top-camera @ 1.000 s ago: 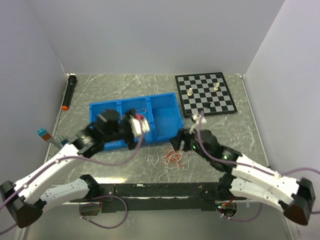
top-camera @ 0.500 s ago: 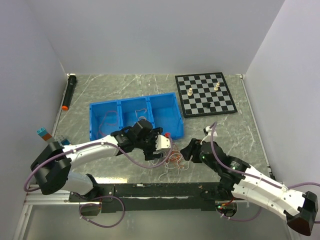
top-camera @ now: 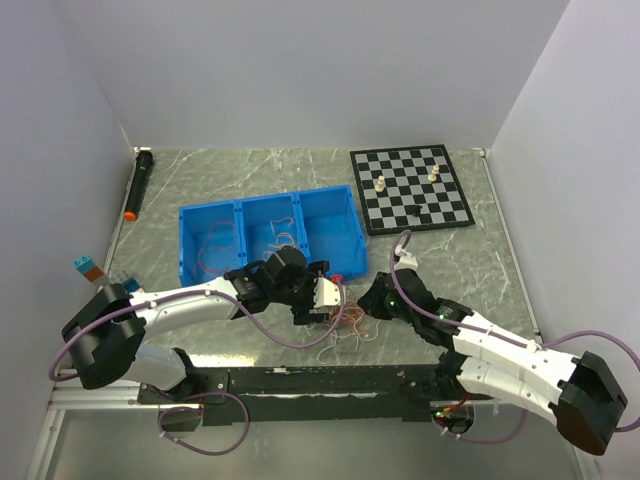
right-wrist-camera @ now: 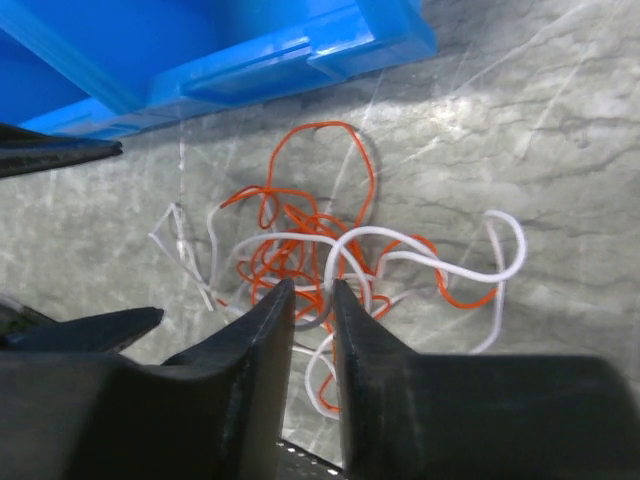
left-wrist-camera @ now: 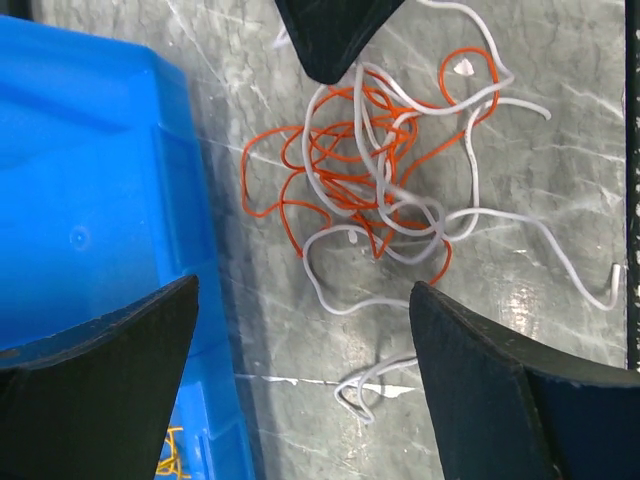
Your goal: Untangle the cables
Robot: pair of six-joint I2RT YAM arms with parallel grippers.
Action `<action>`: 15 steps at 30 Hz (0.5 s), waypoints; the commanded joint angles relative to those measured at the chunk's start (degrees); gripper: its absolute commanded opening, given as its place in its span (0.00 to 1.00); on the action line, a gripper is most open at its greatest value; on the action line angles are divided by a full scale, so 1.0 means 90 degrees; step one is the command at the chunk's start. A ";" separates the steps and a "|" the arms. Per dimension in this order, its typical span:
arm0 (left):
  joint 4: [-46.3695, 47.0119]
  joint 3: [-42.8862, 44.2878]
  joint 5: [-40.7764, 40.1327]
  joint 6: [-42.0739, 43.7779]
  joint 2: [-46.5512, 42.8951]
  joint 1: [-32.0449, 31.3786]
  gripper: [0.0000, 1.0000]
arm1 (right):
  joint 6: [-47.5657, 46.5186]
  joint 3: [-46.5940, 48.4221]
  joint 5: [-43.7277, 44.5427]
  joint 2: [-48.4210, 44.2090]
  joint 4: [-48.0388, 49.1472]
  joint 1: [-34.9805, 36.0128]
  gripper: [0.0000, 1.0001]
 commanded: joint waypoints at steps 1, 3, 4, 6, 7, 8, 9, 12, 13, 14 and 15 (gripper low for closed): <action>0.0533 0.0102 0.0007 0.0069 -0.0033 -0.0070 0.87 | -0.0019 0.0112 -0.0187 -0.0148 0.0451 -0.0074 0.15; 0.0524 0.0112 0.0104 0.0147 -0.0004 -0.0070 0.86 | -0.0117 0.0102 -0.0255 -0.0304 0.0383 -0.0065 0.05; 0.0524 0.0122 0.0153 0.0225 0.0025 -0.0070 0.86 | -0.0165 0.0083 -0.0275 -0.0459 0.0305 -0.0065 0.01; 0.0544 0.0112 0.0202 0.0498 0.0161 -0.0070 0.85 | -0.0253 -0.0005 -0.0353 -0.0723 0.0188 -0.0074 0.00; 0.0553 0.0131 0.0193 0.0644 0.0230 -0.0070 0.84 | -0.0254 -0.0063 -0.0373 -0.0831 0.0081 -0.0065 0.00; 0.0495 0.0160 0.0241 0.0801 0.0347 -0.0070 0.82 | -0.0273 -0.0131 -0.0392 -0.0938 0.0002 -0.0065 0.00; 0.0427 0.0209 0.0280 0.1044 0.0435 -0.0070 0.76 | -0.0273 -0.0180 -0.0402 -0.1036 -0.0076 -0.0065 0.00; 0.0095 0.0433 0.0446 0.1543 0.0728 -0.0070 0.56 | -0.0273 -0.0346 -0.0519 -0.1290 -0.0213 -0.0065 0.00; 0.0007 0.0540 0.0466 0.1583 0.0845 -0.0070 0.49 | -0.0312 -0.0395 -0.0558 -0.1368 -0.0252 -0.0065 0.00; -0.0071 0.0638 0.0466 0.1612 0.0981 -0.0070 0.45 | -0.0332 -0.0415 -0.0636 -0.1427 -0.0320 -0.0074 0.00; -0.0101 0.0755 0.0476 0.1651 0.1079 -0.0070 0.44 | -0.0322 -0.0425 -0.0685 -0.1486 -0.0475 -0.0065 0.00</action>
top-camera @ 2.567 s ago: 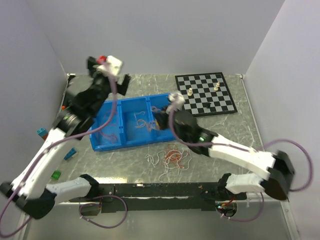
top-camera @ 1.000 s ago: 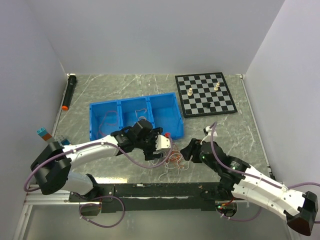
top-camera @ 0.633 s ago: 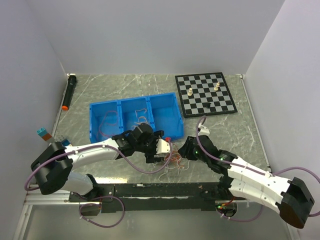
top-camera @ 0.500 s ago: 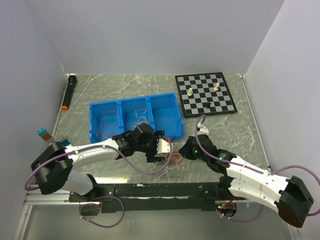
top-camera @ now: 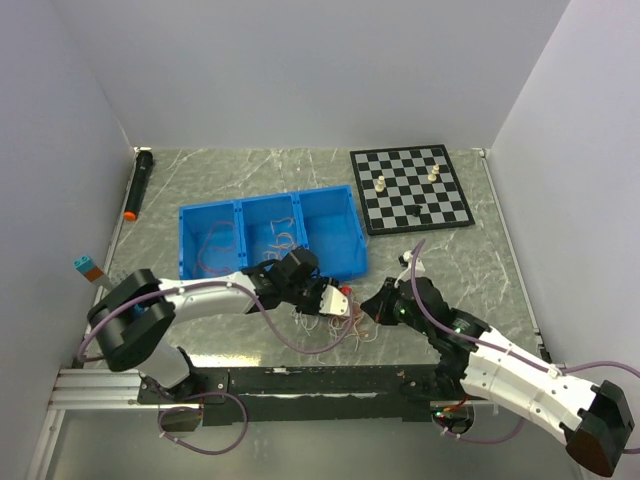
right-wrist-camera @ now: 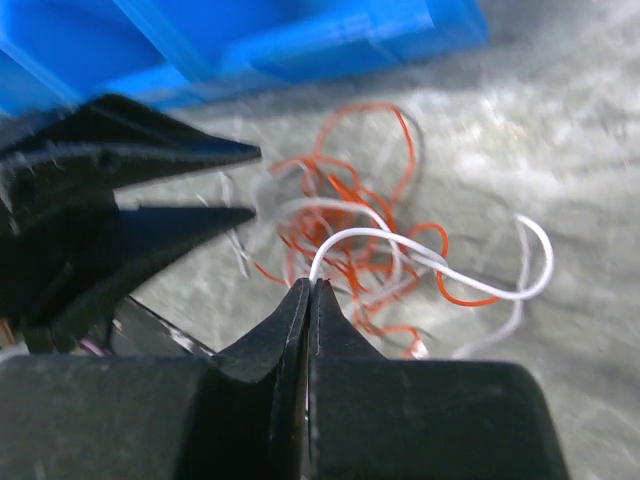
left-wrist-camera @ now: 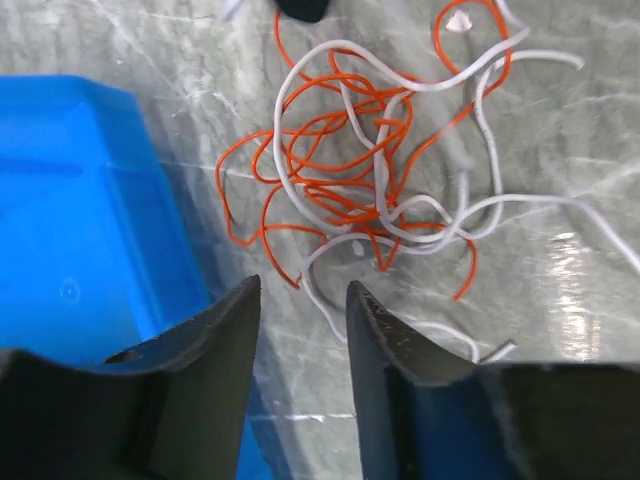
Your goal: Untangle the cables
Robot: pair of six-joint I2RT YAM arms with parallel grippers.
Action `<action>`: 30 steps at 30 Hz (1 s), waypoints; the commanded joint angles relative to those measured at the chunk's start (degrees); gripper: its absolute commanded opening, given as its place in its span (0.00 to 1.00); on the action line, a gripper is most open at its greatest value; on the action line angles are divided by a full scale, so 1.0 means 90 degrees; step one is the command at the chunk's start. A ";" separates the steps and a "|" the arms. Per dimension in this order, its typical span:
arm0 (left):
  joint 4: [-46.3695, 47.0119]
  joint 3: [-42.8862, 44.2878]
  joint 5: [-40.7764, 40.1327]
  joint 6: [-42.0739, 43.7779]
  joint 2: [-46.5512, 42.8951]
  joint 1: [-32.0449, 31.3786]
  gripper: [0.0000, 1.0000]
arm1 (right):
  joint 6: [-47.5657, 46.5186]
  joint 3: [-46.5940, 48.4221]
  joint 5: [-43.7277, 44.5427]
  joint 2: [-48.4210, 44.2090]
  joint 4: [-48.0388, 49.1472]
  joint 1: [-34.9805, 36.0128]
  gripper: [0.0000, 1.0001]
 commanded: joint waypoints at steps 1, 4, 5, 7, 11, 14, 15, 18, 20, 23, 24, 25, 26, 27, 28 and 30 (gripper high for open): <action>-0.0205 0.0620 0.0337 0.0602 0.0388 -0.0029 0.44 | -0.0108 -0.0112 -0.0263 -0.0274 -0.0532 -0.0028 0.00; -0.0244 0.0942 0.0347 0.0652 0.0710 -0.0029 0.45 | -0.0099 -0.0131 -0.0312 -0.0547 -0.0943 -0.0038 0.00; -0.0264 0.1059 0.0328 0.0632 0.0798 -0.0029 0.47 | -0.0108 -0.0151 -0.0321 -0.0645 -0.1021 -0.0028 0.00; -0.0361 0.1235 0.0347 0.0622 0.1003 -0.0029 0.48 | -0.0128 -0.0190 -0.0302 -0.0821 -0.1129 -0.0028 0.00; -0.0750 0.1431 0.0493 0.0797 0.1218 -0.0038 0.47 | -0.0138 -0.0180 -0.0205 -0.0958 -0.1256 -0.0038 0.00; -0.1561 0.1568 0.0611 0.1110 0.1316 -0.0038 0.46 | -0.0196 -0.0112 -0.0107 -0.0939 -0.1295 -0.0028 0.00; -0.1669 0.1549 0.0611 0.1198 0.1316 -0.0048 0.46 | -0.0225 -0.0102 -0.0097 -0.0939 -0.1286 -0.0028 0.00; -0.1836 0.1471 0.0553 0.1374 0.1258 -0.0068 0.47 | -0.0303 -0.0044 -0.0078 -0.0900 -0.1266 -0.0028 0.00; -0.1681 0.1412 0.0465 0.1287 0.1238 -0.0087 0.46 | -0.0304 -0.0005 -0.0058 -0.0861 -0.1266 -0.0028 0.00; -0.1086 0.1305 0.0308 0.1062 0.1228 -0.0097 0.38 | -0.0304 0.0025 -0.0077 -0.0880 -0.1237 -0.0028 0.00; -0.0930 0.1314 0.0289 0.1033 0.1248 -0.0097 0.36 | -0.0294 0.0035 -0.0087 -0.0900 -0.1246 -0.0038 0.00; -0.0851 0.1343 0.0289 0.1013 0.1277 -0.0097 0.35 | -0.0284 0.0044 -0.0087 -0.0900 -0.1237 -0.0038 0.00; -0.0821 0.1392 0.0308 0.0974 0.1306 -0.0107 0.34 | -0.0274 0.0054 -0.0078 -0.0910 -0.1256 -0.0038 0.00; -0.0821 0.1450 0.0337 0.0926 0.1336 -0.0116 0.33 | -0.0274 0.0064 -0.0077 -0.0919 -0.1266 -0.0038 0.00; -0.0830 0.1509 0.0347 0.0896 0.1346 -0.0116 0.32 | -0.0274 0.0064 -0.0077 -0.0929 -0.1285 -0.0028 0.00; -0.0830 0.1510 0.0376 0.0886 0.1336 -0.0136 0.29 | -0.0274 0.0083 -0.0058 -0.0939 -0.1324 -0.0028 0.00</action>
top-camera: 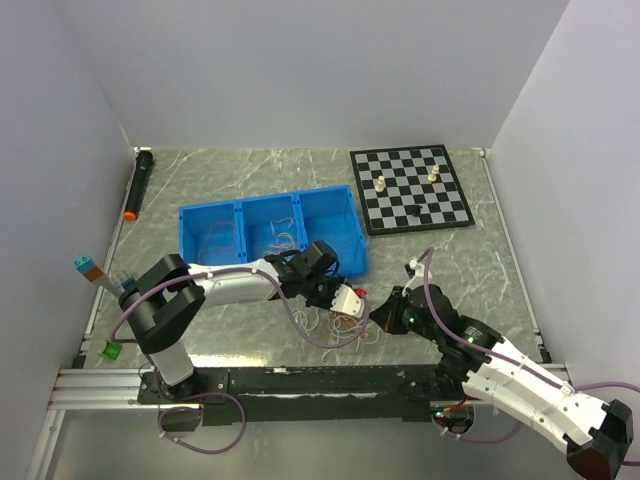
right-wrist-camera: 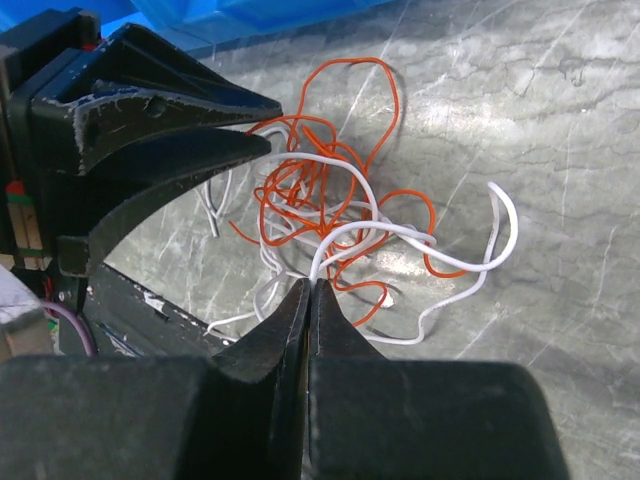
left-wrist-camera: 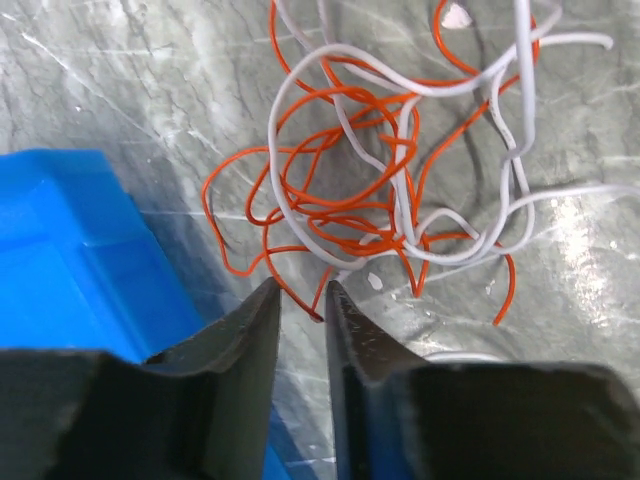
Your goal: Untangle the cables
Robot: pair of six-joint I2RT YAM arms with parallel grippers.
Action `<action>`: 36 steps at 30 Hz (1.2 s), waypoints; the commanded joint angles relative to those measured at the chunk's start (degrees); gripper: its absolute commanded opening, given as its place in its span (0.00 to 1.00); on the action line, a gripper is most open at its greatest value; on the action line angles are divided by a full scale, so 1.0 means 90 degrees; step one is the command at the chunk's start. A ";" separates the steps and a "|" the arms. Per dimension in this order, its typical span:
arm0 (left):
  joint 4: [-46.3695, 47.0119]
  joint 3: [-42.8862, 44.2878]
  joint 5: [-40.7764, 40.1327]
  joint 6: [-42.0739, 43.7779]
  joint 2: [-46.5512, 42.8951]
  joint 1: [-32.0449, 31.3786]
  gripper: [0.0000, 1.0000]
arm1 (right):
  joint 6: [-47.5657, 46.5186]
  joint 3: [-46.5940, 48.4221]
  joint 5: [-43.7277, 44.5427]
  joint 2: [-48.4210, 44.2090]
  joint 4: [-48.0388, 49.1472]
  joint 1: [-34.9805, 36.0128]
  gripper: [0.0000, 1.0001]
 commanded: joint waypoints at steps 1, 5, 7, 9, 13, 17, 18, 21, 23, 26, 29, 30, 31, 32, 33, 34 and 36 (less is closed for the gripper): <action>0.0306 0.0152 0.0160 -0.0105 0.0020 -0.0073 0.24 | -0.0036 0.0212 0.0097 -0.0043 -0.0054 -0.0028 0.00; 0.0267 0.0064 -0.0093 -0.0183 -0.0185 -0.0083 0.01 | -0.0095 0.0300 0.0175 -0.0014 -0.0074 -0.0038 0.00; 0.0161 0.0132 -0.0327 -0.0348 -0.0419 -0.0083 0.01 | -0.0143 0.0329 0.0215 0.0045 -0.0064 -0.0028 0.00; -0.0122 0.0511 -0.0707 -0.0534 -0.0673 -0.0083 0.01 | -0.0192 0.0397 0.0312 0.0171 -0.0093 -0.0028 0.00; -0.1204 0.1915 -0.1138 -0.1187 -0.1191 -0.0083 0.01 | -0.0251 0.0505 0.0527 0.0435 -0.0133 -0.0038 0.00; -0.2582 0.3596 -0.1392 -0.1589 -0.1678 -0.0083 0.01 | -0.0095 0.0554 0.0712 0.0864 -0.0259 -0.0028 0.00; -0.2749 0.3850 -0.1441 -0.1609 -0.1834 -0.0083 0.01 | -0.0066 0.0525 0.0722 0.0933 -0.0269 -0.0038 0.00; -0.2810 0.4350 -0.1714 -0.1550 -0.2508 -0.0083 0.01 | -0.0017 0.0476 0.0762 0.1138 -0.0289 -0.0028 0.00; -0.2401 0.4400 -0.1977 -0.1560 -0.3044 -0.0083 0.01 | 0.0003 0.0408 0.0781 0.1343 -0.0260 -0.0028 0.00; -0.2126 0.4663 -0.2154 -0.1433 -0.3524 -0.0083 0.01 | 0.0071 0.0291 0.0762 0.1607 -0.0162 -0.0028 0.00; -0.1571 0.4606 -0.2350 -0.0976 -0.3885 -0.0083 0.01 | 0.0217 0.0242 0.0742 0.1832 -0.0162 -0.0028 0.00; -0.1221 0.4489 -0.2649 -0.0703 -0.4061 -0.0083 0.01 | 0.0276 0.0193 0.0732 0.1871 -0.0181 -0.0028 0.00; -0.0782 0.4314 -0.2720 -0.0381 -0.4237 -0.0083 0.01 | 0.0334 0.0164 0.0732 0.1891 -0.0182 -0.0018 0.00; -0.0410 0.4167 -0.2798 -0.0117 -0.4354 -0.0083 0.01 | 0.0393 0.0096 0.0713 0.1881 -0.0153 -0.0018 0.00; -0.0049 0.4156 -0.2905 0.0069 -0.4433 -0.0083 0.01 | 0.0442 0.0027 0.0703 0.1871 -0.0133 -0.0009 0.00; 0.0245 0.4204 -0.3022 0.0197 -0.4453 -0.0083 0.01 | 0.0510 -0.0012 0.0693 0.1891 -0.0123 -0.0009 0.00; 0.0821 0.4389 -0.3247 0.0324 -0.4424 -0.0083 0.01 | 0.0608 -0.0042 0.0654 0.1959 -0.0133 0.0011 0.00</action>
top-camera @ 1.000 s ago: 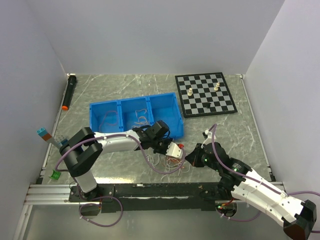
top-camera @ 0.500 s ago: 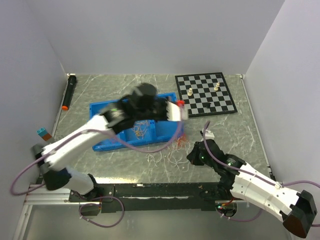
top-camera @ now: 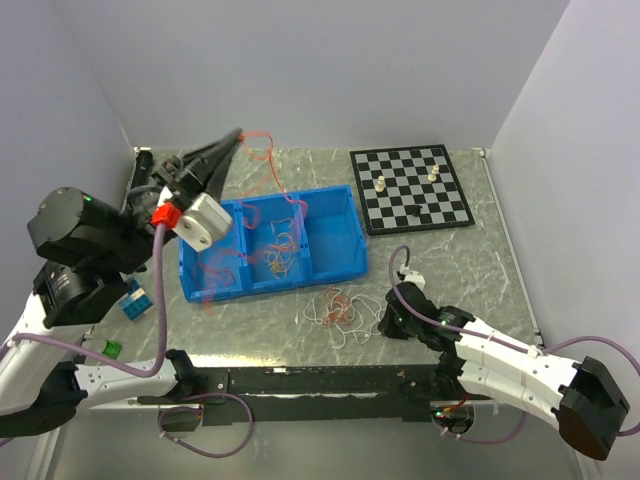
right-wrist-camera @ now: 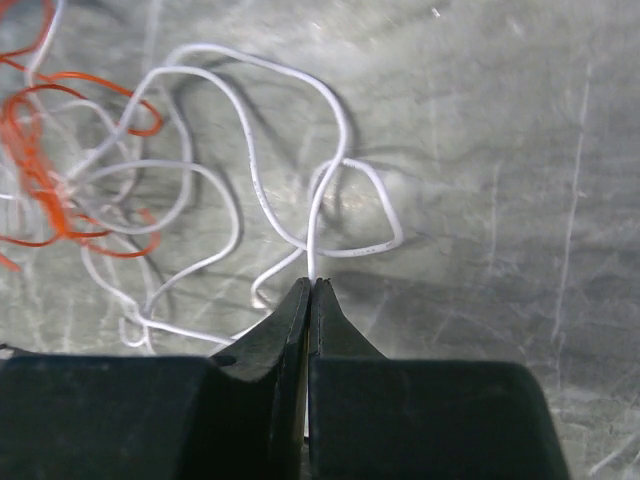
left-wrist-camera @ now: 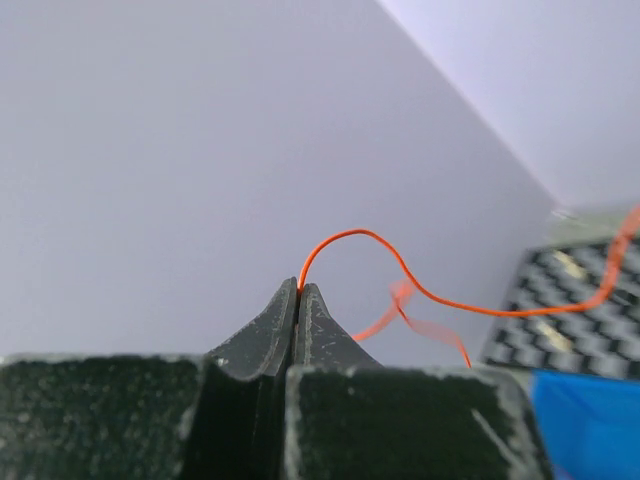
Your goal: Untangle the cables
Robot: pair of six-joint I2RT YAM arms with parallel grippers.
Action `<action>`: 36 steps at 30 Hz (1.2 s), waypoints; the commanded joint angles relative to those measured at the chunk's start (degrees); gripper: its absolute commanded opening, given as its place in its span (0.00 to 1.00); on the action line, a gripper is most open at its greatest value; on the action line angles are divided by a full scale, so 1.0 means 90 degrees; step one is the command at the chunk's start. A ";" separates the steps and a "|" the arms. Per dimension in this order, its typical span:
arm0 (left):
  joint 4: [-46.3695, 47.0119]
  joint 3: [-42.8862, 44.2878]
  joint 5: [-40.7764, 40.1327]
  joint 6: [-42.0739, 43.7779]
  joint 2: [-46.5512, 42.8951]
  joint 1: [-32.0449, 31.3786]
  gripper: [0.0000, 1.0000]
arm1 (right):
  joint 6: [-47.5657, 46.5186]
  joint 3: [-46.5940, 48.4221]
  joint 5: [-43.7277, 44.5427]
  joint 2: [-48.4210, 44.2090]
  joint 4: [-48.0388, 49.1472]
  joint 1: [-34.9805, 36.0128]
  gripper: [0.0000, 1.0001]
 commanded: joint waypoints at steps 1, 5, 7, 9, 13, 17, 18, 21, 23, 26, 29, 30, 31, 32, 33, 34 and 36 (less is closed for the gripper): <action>0.1850 0.0181 -0.0804 0.0830 0.0112 -0.0022 0.01 | 0.0377 -0.0100 0.0020 0.0118 0.0054 0.0038 0.00; 0.2107 0.0134 -0.1262 0.1182 0.0123 -0.0022 0.01 | 0.0456 0.0056 0.0088 0.0022 -0.0014 0.0232 0.00; 0.1981 -0.0187 -0.1721 0.1114 0.0064 -0.0012 0.01 | 0.0466 0.0221 0.0205 -0.0173 -0.0121 0.0350 0.00; 0.1979 -0.0830 -0.2296 0.0978 -0.0091 0.0017 0.01 | 0.0417 0.0349 0.0303 -0.0446 -0.0180 0.0447 0.00; 0.1697 -0.2373 -0.2359 0.0257 -0.0667 0.0591 0.01 | 0.0358 0.0603 0.0479 -0.1022 -0.0336 0.0565 0.00; 0.1794 -0.3420 -0.1988 -0.0350 -0.0883 0.1694 0.01 | 0.0310 0.0740 0.0528 -0.1326 -0.0463 0.0575 0.00; 0.1813 -0.3499 -0.1861 -0.0544 -0.0874 0.1958 0.01 | 0.0309 0.0740 0.0538 -0.1346 -0.0473 0.0575 0.00; 0.1920 -0.3655 -0.1655 -0.1014 -0.0786 0.2671 0.01 | 0.0261 0.0779 0.0538 -0.1337 -0.0483 0.0585 0.00; 0.1960 -0.3714 -0.1451 -0.1248 -0.0747 0.3052 0.01 | 0.0261 0.0769 0.0528 -0.1317 -0.0473 0.0594 0.00; 0.1737 -0.3753 -0.1158 -0.1561 -0.0669 0.3512 0.01 | 0.0261 0.0721 0.0499 -0.1307 -0.0386 0.0585 0.00; 0.1560 -0.4035 -0.1059 -0.1553 -0.0658 0.3640 0.01 | 0.0270 0.0691 0.0460 -0.1268 -0.0317 0.0585 0.00; 0.1598 -0.4230 -0.1050 -0.1533 -0.0678 0.3689 0.01 | 0.0270 0.0681 0.0450 -0.1258 -0.0297 0.0585 0.00; 0.1628 -0.4387 -0.1011 -0.1513 -0.0736 0.3737 0.01 | 0.0280 0.0691 0.0450 -0.1239 -0.0297 0.0594 0.00; 0.1628 -0.4572 -0.0991 -0.1494 -0.0766 0.3796 0.01 | 0.0270 0.0691 0.0450 -0.1239 -0.0297 0.0585 0.00; 0.1628 -0.4709 -0.0991 -0.1484 -0.0795 0.3864 0.01 | 0.0280 0.0701 0.0440 -0.1229 -0.0288 0.0594 0.00; 0.1638 -0.4885 -0.0991 -0.1484 -0.0824 0.3903 0.01 | 0.0270 0.0701 0.0450 -0.1239 -0.0297 0.0585 0.00; 0.1764 -0.5256 -0.1049 -0.1455 -0.0893 0.4040 0.01 | 0.0261 0.0691 0.0450 -0.1249 -0.0317 0.0585 0.00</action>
